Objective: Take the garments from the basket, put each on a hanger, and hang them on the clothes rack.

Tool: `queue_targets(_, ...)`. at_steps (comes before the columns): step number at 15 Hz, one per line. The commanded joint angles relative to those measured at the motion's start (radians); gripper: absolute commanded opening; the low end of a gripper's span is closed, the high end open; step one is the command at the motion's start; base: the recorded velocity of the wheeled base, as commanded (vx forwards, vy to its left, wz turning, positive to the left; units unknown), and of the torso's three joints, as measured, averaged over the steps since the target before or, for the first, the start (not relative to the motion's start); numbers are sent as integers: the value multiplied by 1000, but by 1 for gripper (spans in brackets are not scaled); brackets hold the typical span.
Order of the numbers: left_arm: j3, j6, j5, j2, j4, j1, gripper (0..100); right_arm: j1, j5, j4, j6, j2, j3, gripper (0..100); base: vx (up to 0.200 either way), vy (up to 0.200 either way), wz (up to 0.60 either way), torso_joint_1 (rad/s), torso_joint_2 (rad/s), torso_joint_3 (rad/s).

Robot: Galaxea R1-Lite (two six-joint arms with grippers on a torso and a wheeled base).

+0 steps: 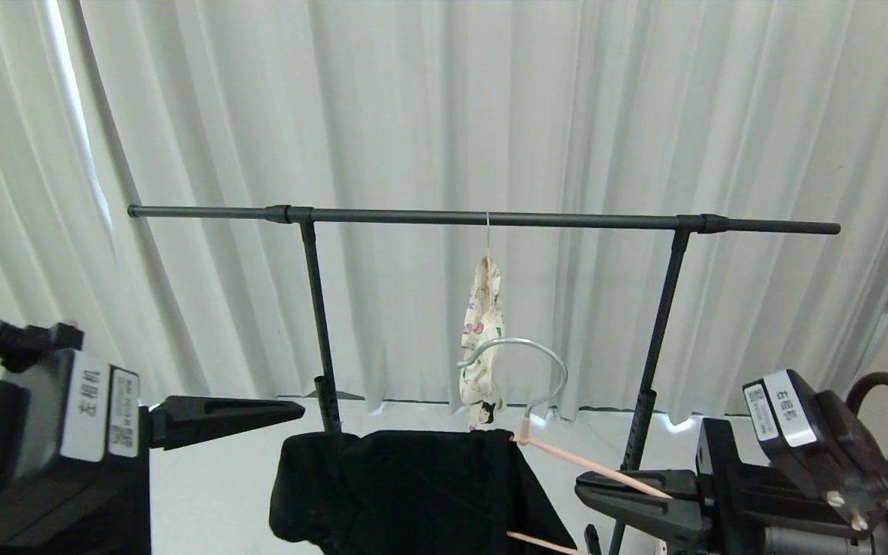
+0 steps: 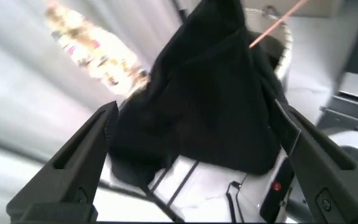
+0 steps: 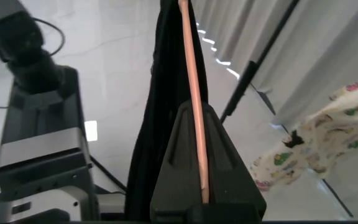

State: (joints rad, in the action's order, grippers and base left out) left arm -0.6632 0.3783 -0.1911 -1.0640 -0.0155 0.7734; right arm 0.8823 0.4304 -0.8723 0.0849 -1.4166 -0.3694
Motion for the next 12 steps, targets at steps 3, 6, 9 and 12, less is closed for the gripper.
queue_targets(3, 14, 37, -139, -165, 72, -2, 100, 73, 5, 0, 35, 41, 27, 0, 0, 0, 0, 0, 0, 0)
queue_targets(6, 37, 73, -166, -183, 74, -13, 100, 122, 30, 0, 64, 85, 59, 0, 0, 0, 0, 0, 0, 0)
queue_targets(9, 80, 128, -203, -186, 74, -14, 100, 145, 28, 0, 65, 93, 69, 0, 0, 0, 0, 0, 0, 0)
queue_targets(12, 85, 131, -203, -195, 74, -13, 0, 159, 27, 0, 67, 93, 67, 0, 0, 0, 0, 0, 0, 0)
